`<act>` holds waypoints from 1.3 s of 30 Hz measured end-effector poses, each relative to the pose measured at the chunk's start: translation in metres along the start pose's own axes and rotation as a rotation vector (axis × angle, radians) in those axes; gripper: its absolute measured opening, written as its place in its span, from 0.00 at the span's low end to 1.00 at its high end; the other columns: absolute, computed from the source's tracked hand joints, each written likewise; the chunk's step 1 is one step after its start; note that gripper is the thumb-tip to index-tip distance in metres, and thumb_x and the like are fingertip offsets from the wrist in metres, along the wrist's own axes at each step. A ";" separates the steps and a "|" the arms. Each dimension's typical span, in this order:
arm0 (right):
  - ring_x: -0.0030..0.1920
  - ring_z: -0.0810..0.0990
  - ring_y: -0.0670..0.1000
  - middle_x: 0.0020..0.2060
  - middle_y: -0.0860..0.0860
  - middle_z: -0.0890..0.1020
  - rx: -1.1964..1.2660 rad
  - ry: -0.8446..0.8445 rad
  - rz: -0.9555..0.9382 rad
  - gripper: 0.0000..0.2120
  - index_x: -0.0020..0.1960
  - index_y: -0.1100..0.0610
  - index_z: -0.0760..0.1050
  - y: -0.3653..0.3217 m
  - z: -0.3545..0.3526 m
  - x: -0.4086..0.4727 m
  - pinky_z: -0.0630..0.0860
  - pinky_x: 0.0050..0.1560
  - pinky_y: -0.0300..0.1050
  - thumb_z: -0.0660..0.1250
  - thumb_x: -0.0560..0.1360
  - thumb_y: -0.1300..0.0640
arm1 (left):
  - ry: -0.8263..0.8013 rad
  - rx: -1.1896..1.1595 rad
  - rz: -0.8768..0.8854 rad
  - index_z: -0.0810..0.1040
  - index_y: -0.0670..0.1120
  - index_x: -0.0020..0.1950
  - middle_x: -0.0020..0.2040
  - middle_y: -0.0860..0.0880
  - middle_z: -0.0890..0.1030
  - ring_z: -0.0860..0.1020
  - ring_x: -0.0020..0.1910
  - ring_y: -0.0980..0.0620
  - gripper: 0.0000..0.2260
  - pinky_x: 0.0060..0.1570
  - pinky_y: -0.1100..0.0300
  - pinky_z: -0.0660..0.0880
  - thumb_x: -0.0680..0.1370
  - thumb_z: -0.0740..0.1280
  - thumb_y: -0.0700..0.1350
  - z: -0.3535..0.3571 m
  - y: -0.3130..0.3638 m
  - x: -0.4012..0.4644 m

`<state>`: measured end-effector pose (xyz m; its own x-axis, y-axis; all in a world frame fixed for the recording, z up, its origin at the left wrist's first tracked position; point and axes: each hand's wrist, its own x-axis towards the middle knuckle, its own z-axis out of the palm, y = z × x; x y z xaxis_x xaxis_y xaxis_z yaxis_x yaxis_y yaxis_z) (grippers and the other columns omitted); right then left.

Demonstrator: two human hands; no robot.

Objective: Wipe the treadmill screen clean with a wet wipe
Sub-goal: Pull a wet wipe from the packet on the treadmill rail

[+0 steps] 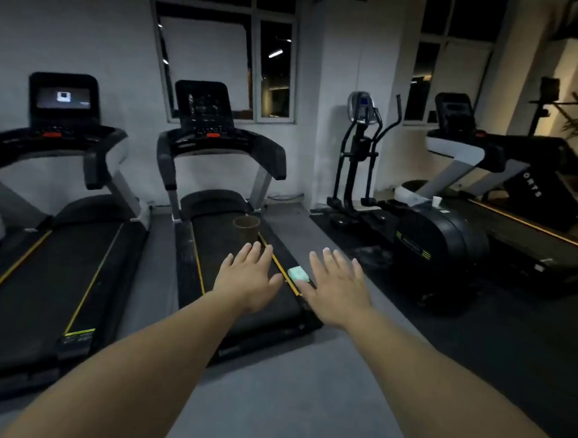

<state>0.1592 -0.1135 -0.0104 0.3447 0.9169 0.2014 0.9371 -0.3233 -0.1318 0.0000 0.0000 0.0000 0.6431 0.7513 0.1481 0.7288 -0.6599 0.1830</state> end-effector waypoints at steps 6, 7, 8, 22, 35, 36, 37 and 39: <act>0.83 0.42 0.53 0.84 0.53 0.47 -0.022 -0.040 0.045 0.34 0.84 0.50 0.44 0.035 0.035 0.098 0.40 0.80 0.61 0.45 0.83 0.34 | -0.064 0.004 0.019 0.45 0.50 0.84 0.85 0.47 0.45 0.42 0.83 0.49 0.32 0.80 0.44 0.45 0.83 0.49 0.61 0.037 -0.014 0.112; 0.83 0.42 0.53 0.84 0.53 0.47 -0.020 -0.048 0.045 0.34 0.84 0.50 0.44 0.043 0.044 0.115 0.40 0.80 0.61 0.45 0.83 0.34 | -0.072 0.005 0.021 0.45 0.50 0.84 0.85 0.47 0.45 0.42 0.83 0.49 0.32 0.80 0.44 0.45 0.84 0.49 0.61 0.047 -0.017 0.131; 0.83 0.42 0.53 0.84 0.53 0.47 -0.025 -0.057 0.046 0.34 0.84 0.50 0.44 0.051 0.053 0.132 0.40 0.80 0.61 0.45 0.83 0.34 | -0.079 0.009 0.021 0.45 0.50 0.84 0.85 0.48 0.45 0.42 0.83 0.49 0.32 0.80 0.44 0.45 0.84 0.49 0.61 0.057 -0.019 0.151; 0.83 0.43 0.54 0.83 0.54 0.48 0.018 -0.204 -0.025 0.34 0.83 0.51 0.45 0.200 0.189 0.401 0.42 0.80 0.61 0.46 0.84 0.35 | -0.179 -0.038 -0.098 0.43 0.51 0.84 0.84 0.47 0.43 0.41 0.82 0.50 0.33 0.80 0.45 0.44 0.83 0.51 0.60 0.200 -0.018 0.434; 0.83 0.45 0.55 0.83 0.54 0.50 0.037 -0.339 -0.034 0.33 0.83 0.51 0.47 0.274 0.334 0.646 0.43 0.81 0.60 0.47 0.84 0.37 | -0.368 -0.057 -0.131 0.38 0.50 0.83 0.84 0.47 0.41 0.41 0.82 0.49 0.45 0.80 0.44 0.46 0.79 0.63 0.63 0.336 -0.091 0.680; 0.83 0.45 0.55 0.83 0.55 0.51 0.038 -0.358 -0.030 0.32 0.83 0.51 0.47 0.280 0.344 0.663 0.43 0.81 0.61 0.47 0.84 0.37 | -0.392 -0.069 -0.135 0.38 0.50 0.83 0.84 0.47 0.41 0.41 0.82 0.49 0.46 0.80 0.44 0.46 0.78 0.63 0.64 0.347 -0.095 0.699; 0.83 0.45 0.55 0.83 0.55 0.51 0.040 -0.382 -0.029 0.32 0.83 0.51 0.47 0.286 0.354 0.678 0.43 0.81 0.61 0.47 0.84 0.37 | -0.416 -0.086 -0.141 0.38 0.50 0.83 0.84 0.46 0.41 0.41 0.82 0.48 0.47 0.80 0.44 0.46 0.78 0.64 0.65 0.356 -0.099 0.716; 0.83 0.44 0.55 0.83 0.54 0.50 0.036 -0.407 -0.032 0.33 0.83 0.51 0.47 0.298 0.375 0.708 0.43 0.80 0.61 0.47 0.84 0.37 | -0.441 -0.092 -0.152 0.38 0.49 0.83 0.84 0.46 0.41 0.41 0.82 0.49 0.48 0.80 0.44 0.46 0.77 0.65 0.66 0.375 -0.108 0.747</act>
<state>0.6615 0.5272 -0.2710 0.2584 0.9464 -0.1939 0.9418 -0.2915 -0.1673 0.4904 0.6291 -0.2739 0.5841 0.7501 -0.3101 0.8111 -0.5245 0.2589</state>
